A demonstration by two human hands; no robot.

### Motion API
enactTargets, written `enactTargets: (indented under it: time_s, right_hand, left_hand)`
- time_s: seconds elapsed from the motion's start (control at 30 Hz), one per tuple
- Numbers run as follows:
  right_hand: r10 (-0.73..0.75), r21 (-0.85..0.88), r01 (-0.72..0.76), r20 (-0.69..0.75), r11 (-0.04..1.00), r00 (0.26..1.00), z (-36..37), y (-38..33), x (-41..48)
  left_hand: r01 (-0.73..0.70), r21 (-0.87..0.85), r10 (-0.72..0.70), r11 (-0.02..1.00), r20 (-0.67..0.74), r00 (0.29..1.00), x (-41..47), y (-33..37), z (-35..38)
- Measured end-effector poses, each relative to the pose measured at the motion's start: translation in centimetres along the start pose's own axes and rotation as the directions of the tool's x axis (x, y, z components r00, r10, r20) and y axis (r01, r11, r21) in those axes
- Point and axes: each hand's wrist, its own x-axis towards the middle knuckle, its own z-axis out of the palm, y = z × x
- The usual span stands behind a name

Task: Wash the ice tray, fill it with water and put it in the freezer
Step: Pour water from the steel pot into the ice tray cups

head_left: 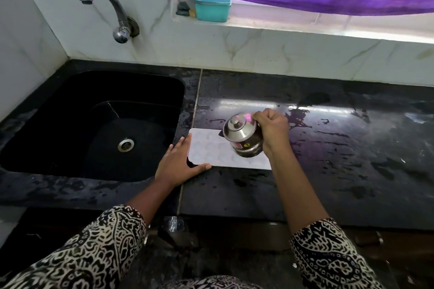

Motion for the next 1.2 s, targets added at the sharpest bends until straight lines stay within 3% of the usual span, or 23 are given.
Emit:
enactTargets:
  time_s: [0.43, 1.2]
  right_hand:
    - [-0.138, -0.340, 0.198, 0.193, 0.919, 0.971, 4.5, 0.9, -0.1]
    - [-0.203, -0.427, 0.284, 0.227, 0.858, 0.953, 4.6, 1.2, -0.4]
  left_hand:
    - [-0.010, -0.007, 0.010, 1.000, 0.004, 1.000, 0.1, -0.2, 0.1]
    - [-0.011, -0.005, 0.011, 1.000, -0.012, 1.000, 0.4, -0.8, 0.7]
